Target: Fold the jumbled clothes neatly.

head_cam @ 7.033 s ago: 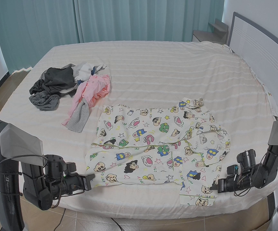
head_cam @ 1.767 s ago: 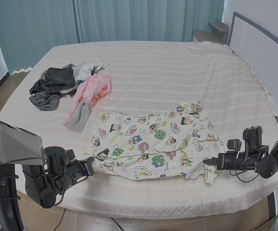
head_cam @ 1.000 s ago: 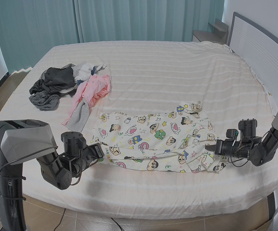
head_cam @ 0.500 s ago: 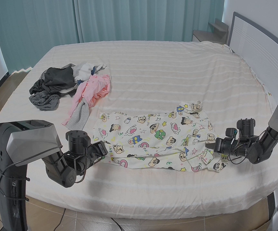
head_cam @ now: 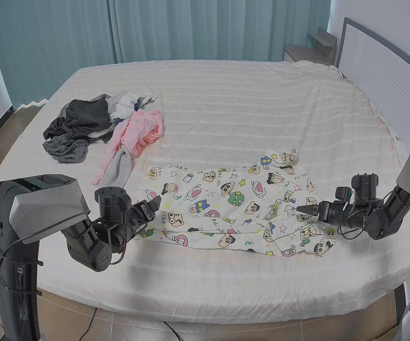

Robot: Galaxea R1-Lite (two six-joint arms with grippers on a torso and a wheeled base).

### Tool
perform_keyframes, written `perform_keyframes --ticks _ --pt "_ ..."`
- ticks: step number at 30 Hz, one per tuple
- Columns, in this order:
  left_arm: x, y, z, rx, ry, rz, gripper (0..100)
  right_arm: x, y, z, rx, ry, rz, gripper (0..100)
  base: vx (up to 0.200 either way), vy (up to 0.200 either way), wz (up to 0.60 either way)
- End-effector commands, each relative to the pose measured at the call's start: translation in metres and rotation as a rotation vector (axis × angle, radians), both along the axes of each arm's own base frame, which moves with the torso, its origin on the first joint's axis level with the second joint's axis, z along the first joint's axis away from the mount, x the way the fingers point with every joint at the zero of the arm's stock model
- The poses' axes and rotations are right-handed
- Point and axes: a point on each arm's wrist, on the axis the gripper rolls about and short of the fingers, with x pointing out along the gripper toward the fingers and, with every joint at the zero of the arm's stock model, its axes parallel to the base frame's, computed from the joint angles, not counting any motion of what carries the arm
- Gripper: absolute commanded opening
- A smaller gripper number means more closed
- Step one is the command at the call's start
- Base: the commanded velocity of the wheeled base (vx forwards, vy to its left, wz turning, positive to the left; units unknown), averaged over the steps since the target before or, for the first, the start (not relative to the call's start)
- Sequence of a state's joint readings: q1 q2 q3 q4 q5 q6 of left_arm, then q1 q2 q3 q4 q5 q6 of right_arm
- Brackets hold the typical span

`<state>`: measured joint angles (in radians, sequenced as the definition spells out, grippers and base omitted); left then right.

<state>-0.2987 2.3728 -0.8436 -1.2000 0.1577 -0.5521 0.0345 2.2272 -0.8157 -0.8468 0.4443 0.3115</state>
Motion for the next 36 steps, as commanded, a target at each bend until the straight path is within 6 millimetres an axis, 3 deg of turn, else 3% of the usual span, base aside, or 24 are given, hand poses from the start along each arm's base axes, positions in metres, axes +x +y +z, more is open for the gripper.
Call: perform_keyframes --ticks 1,4,9,13,16,20,22,24,25,28,29,31,36 --pt "0.005 0.009 0.003 -0.004 -0.019 0.035 100 0.003 -0.010 0.002 -0.001 -0.013 -0.027 100 0.000 0.000 0.00" --pt "0.007 0.018 0.007 -0.022 -0.029 0.061 100 0.004 -0.021 0.006 -0.002 -0.027 -0.056 100 0.000 0.000 0.00" --pt "0.006 0.027 0.037 -0.101 -0.090 0.098 100 0.003 -0.035 0.010 -0.003 -0.039 -0.096 100 0.000 0.000 0.00" --pt "-0.006 0.027 0.053 -0.125 -0.101 0.082 100 0.001 -0.044 0.017 -0.013 -0.053 -0.140 100 0.000 0.000 0.00" --pt "-0.033 0.018 0.062 -0.141 -0.033 -0.041 100 -0.011 -0.056 0.038 -0.013 -0.092 -0.196 100 0.000 0.000 0.00" --pt "-0.054 0.004 0.068 -0.143 0.043 -0.140 100 -0.042 -0.055 0.074 0.004 -0.148 -0.227 100 0.000 0.000 0.00" --pt "-0.055 0.001 0.068 -0.137 0.063 -0.148 100 -0.052 -0.054 0.080 0.000 -0.158 -0.234 100 0.000 0.000 0.00" --pt "-0.062 -0.014 0.059 -0.110 0.154 -0.180 100 -0.083 -0.050 0.096 -0.018 -0.189 -0.257 100 0.000 0.000 0.00" --pt "-0.062 -0.016 0.059 -0.108 0.160 -0.184 100 -0.086 -0.050 0.098 -0.019 -0.194 -0.259 100 0.000 0.000 0.00" --pt "-0.055 -0.034 0.051 -0.100 0.191 -0.167 100 -0.123 -0.053 0.113 -0.031 -0.233 -0.307 100 0.000 0.000 0.00" --pt "-0.055 -0.034 0.051 -0.100 0.191 -0.167 100 -0.123 -0.053 0.113 -0.031 -0.233 -0.307 100 0.000 0.000 0.00" --pt "-0.049 -0.047 0.034 -0.072 0.249 -0.113 100 -0.146 -0.062 0.125 -0.028 -0.283 -0.362 100 0.000 0.000 0.00" --pt "-0.048 -0.055 0.026 -0.105 0.330 -0.054 100 -0.168 -0.085 0.138 -0.047 -0.342 -0.483 100 0.000 0.000 0.00"
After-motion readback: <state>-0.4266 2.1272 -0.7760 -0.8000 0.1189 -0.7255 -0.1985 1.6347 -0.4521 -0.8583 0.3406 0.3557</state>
